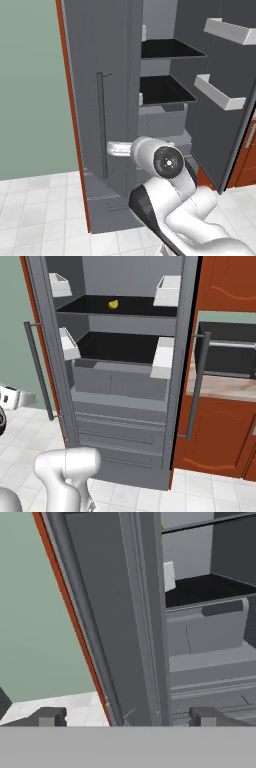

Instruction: There is a bowl on the dining counter. Grab a lemon wedge from the fridge and place it in the bowl. Then get the liquor bottle and glass cup from the cabinet and place them next to the bowl.

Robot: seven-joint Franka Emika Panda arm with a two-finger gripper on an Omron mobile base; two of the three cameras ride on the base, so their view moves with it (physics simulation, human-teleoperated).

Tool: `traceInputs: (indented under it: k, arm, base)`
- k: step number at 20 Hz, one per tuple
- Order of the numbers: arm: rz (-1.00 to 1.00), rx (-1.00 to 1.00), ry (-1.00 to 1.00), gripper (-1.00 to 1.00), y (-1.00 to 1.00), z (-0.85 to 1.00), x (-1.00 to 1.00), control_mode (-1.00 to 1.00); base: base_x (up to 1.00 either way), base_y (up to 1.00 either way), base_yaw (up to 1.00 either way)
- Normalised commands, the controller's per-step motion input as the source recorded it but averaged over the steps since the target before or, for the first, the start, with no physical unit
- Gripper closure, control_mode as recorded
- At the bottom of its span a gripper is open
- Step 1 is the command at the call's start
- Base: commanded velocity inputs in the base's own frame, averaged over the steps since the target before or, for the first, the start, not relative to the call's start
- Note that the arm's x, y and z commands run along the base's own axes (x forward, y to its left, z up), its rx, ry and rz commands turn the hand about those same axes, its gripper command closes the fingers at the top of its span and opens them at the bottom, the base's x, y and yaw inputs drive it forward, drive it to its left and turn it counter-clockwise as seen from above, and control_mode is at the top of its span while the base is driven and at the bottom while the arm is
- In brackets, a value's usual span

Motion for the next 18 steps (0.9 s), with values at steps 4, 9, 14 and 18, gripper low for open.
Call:
traceInputs:
  k: [4,9,14,18]
  arm:
    - [-0.1,0.09,0.06,-1.0,-1.0,0.27,0.13,-1.0]
    - [-0.05,0.15,0.02,-1.0,-0.83,0.22,0.82,-1.0]
    - [-0.01,0.2,0.0,-1.0,-0.5,0.21,0.98,-1.0]
    - [0.0,0.16,-0.1,-1.0,-0.14,0.02,0.77,-1.0]
  base:
    - [0.0,0.0,0.0]
    - [0.0,0.0,0.0]
    - [0.0,0.0,0.0]
    - [0.0,0.0,0.0]
